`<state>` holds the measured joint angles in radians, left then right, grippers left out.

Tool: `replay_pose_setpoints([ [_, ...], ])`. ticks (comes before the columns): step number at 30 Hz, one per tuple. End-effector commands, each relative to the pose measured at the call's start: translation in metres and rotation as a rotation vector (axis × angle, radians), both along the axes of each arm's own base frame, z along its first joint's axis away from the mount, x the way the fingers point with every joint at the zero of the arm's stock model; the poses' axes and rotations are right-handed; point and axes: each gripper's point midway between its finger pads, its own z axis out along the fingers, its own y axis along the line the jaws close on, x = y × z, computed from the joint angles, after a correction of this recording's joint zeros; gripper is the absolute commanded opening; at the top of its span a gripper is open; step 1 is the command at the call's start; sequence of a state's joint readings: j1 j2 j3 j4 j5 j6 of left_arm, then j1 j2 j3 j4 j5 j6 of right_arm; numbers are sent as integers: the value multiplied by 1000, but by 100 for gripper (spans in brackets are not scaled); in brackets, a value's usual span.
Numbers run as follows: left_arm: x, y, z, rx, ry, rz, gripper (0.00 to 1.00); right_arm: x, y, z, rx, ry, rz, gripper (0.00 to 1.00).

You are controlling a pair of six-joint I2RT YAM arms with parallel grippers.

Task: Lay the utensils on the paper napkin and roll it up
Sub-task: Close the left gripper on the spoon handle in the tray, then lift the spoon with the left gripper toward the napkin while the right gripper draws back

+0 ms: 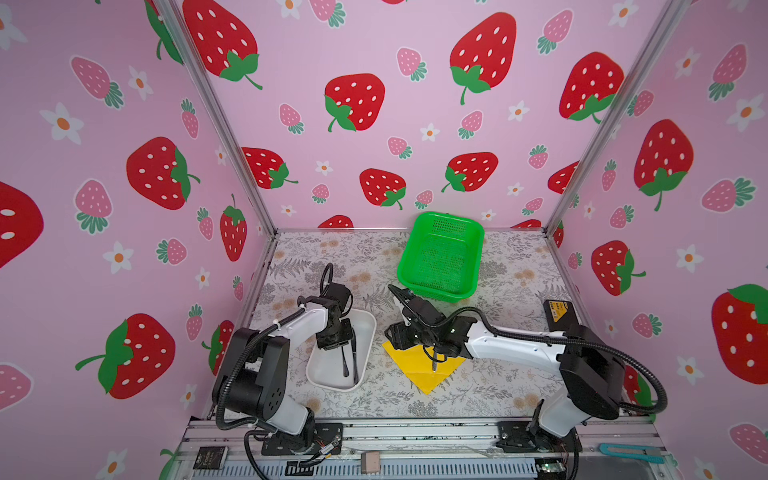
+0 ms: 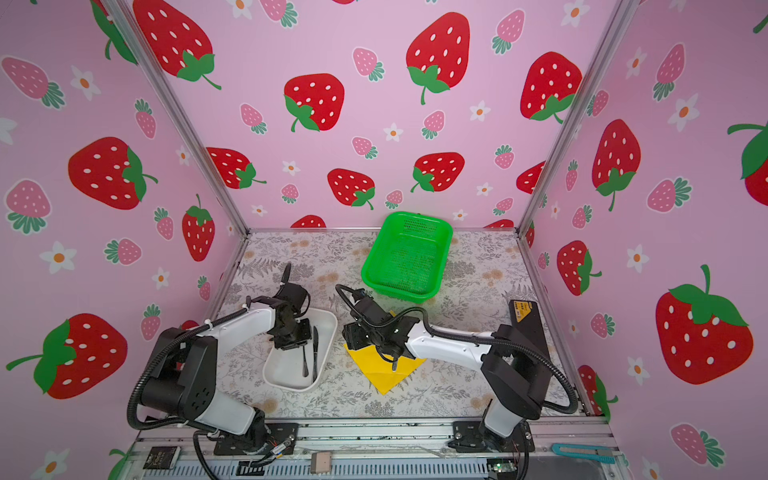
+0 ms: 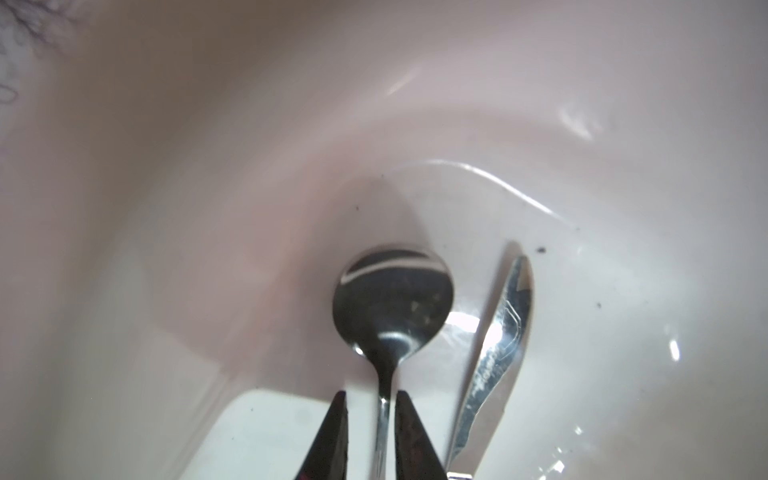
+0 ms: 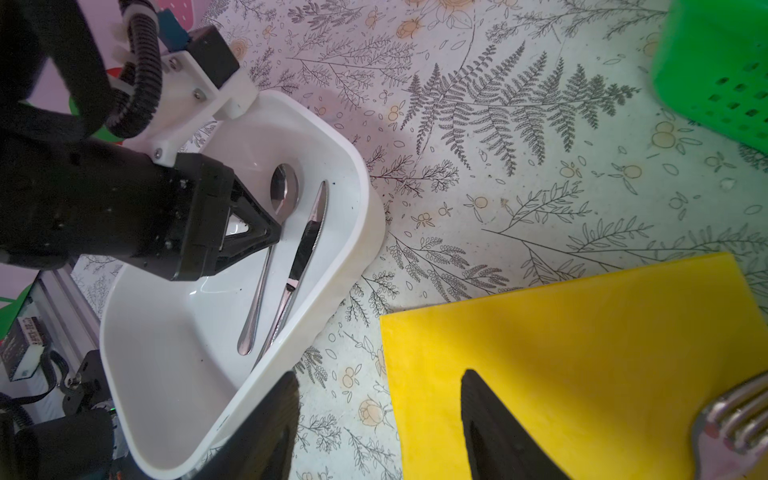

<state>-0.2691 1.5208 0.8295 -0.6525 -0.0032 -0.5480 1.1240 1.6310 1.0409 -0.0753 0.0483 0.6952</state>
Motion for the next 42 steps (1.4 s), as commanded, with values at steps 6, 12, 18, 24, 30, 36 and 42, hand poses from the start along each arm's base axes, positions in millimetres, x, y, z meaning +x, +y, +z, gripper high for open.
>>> replay_pose_setpoints([
  [6,-8,3,12,41,-94,10,38,-3,-6,4,7,-3,-13,64],
  [12,-13,6,1,55,-55,20,38,-5,-7,1,5,6,-13,64],
  [18,-10,2,-10,47,-34,1,33,-5,-9,-2,4,13,-20,64],
  [24,-15,2,-22,56,16,-8,19,-6,-9,-5,4,22,-20,64],
  [30,-12,-2,-26,51,34,-19,17,-5,-11,-6,-3,12,-21,64],
  [36,-12,-3,-27,49,50,-23,7,-5,-14,-5,-7,7,-23,64],
  [42,-8,-3,-7,43,10,-27,0,-2,-17,1,0,-6,-40,64],
])
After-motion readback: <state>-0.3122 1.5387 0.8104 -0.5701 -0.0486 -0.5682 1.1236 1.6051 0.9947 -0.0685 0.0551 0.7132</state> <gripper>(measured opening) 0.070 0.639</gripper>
